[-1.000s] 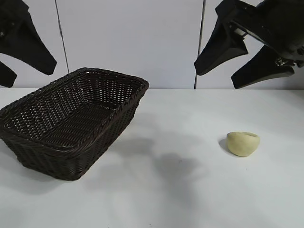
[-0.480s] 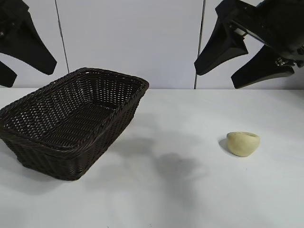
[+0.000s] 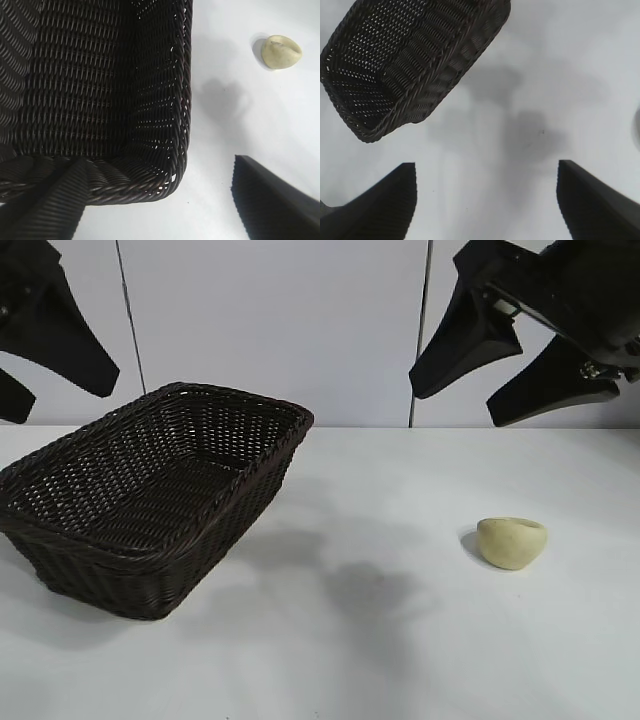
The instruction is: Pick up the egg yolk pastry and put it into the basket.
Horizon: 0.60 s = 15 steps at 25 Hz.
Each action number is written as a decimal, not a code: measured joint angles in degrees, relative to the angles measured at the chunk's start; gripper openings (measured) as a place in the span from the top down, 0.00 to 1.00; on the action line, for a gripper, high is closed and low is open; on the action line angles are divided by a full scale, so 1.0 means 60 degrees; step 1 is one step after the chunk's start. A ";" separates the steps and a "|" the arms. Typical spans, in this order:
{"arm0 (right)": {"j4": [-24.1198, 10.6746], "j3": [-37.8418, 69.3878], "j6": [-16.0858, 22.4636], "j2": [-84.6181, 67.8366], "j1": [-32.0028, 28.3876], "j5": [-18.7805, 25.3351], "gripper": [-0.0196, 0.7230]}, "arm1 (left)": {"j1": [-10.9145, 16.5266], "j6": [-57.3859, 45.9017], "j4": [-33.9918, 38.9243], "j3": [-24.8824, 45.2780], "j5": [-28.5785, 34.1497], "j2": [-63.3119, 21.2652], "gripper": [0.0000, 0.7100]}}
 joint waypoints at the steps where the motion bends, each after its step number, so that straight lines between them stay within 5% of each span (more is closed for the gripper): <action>1: 0.0000 0.0000 0.0000 0.0000 0.0000 0.0000 0.23 | 0.0000 -0.0223 0.0000 0.0000 0.0011 0.0000 0.20; 11: 0.0000 0.0000 0.0000 0.0000 0.0000 0.0000 0.23 | 0.0000 -0.7559 0.0104 0.0000 0.0426 0.0000 0.20; 15: 0.0000 0.0000 0.0000 0.0000 0.0000 0.0000 0.23 | 0.0000 -0.9557 0.1064 0.0000 0.0475 0.0000 0.20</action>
